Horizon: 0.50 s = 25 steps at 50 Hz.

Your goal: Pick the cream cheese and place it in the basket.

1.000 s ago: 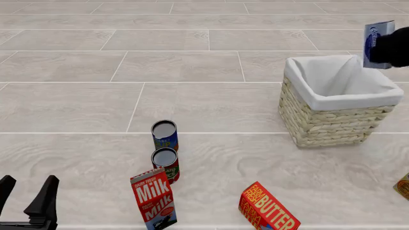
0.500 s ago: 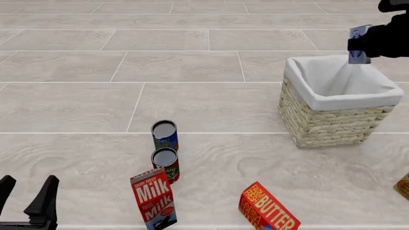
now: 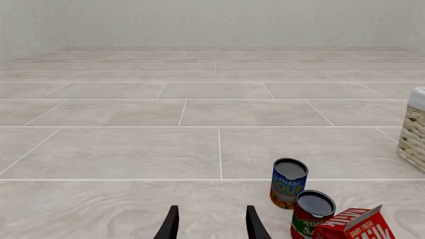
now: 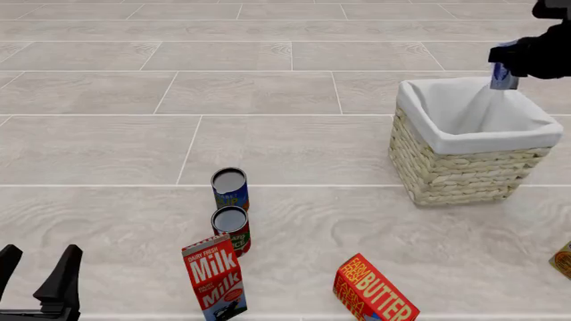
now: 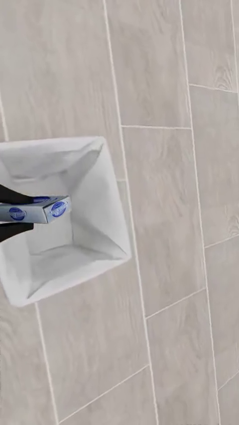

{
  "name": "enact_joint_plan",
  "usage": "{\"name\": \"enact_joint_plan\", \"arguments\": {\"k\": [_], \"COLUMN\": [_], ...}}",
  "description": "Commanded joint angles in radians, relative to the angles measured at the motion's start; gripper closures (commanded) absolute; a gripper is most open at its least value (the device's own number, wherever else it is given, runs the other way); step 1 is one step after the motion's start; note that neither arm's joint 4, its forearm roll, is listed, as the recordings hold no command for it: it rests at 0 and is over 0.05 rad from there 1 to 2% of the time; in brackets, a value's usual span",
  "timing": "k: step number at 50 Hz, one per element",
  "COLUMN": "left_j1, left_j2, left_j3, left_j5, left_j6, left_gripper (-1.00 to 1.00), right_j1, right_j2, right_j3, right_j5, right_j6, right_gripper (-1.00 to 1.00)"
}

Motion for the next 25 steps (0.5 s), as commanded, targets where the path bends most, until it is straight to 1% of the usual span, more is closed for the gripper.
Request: {"name": "enact_joint_plan", "arguments": {"k": [1, 12, 19, 25], "left_j1": [0.0, 0.0, 0.0, 0.0], "left_j2": [0.0, 0.0, 0.0, 0.0], "left_j3": [0.0, 0.0, 0.0, 0.0], "left_j5": [0.0, 0.0, 0.0, 0.0], "left_j6": [0.0, 0.0, 0.0, 0.0], "left_gripper": [-1.0, -1.0, -1.0, -1.0], "right_j1": [-0.021, -0.019, -0.02, -0.022], "right_j2": [0.053, 0.082, 0.096, 0.112], "right_j3": [-0.048, -0.009, 0.02, 0.022], "right_j5": [-0.008, -0.039, -0.078, -0.095], "right_j6": [0.036, 0.029, 0.044, 0.058], "right_gripper": [1.0, 1.0, 1.0, 1.0]}}
